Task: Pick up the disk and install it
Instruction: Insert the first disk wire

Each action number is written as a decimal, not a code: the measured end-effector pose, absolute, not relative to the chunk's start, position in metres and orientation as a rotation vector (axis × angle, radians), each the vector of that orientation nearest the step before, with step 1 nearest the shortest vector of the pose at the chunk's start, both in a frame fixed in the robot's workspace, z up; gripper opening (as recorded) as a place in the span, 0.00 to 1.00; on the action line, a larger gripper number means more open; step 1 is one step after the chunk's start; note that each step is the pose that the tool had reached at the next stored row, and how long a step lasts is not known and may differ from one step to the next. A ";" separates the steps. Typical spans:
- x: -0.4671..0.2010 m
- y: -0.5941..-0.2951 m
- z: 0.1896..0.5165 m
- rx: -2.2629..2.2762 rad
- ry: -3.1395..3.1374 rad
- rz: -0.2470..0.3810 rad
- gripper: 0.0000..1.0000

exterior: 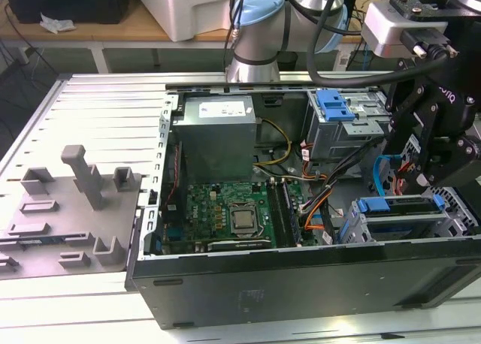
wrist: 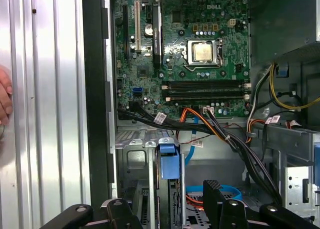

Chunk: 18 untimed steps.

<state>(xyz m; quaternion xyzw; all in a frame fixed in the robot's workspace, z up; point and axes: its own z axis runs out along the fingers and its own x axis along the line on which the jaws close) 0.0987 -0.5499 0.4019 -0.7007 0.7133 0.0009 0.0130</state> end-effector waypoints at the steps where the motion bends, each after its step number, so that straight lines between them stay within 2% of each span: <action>1: 0.099 -0.550 0.402 -2.183 2.223 0.003 0.62; 18: 0.120 -0.536 0.400 -2.130 2.274 0.002 0.62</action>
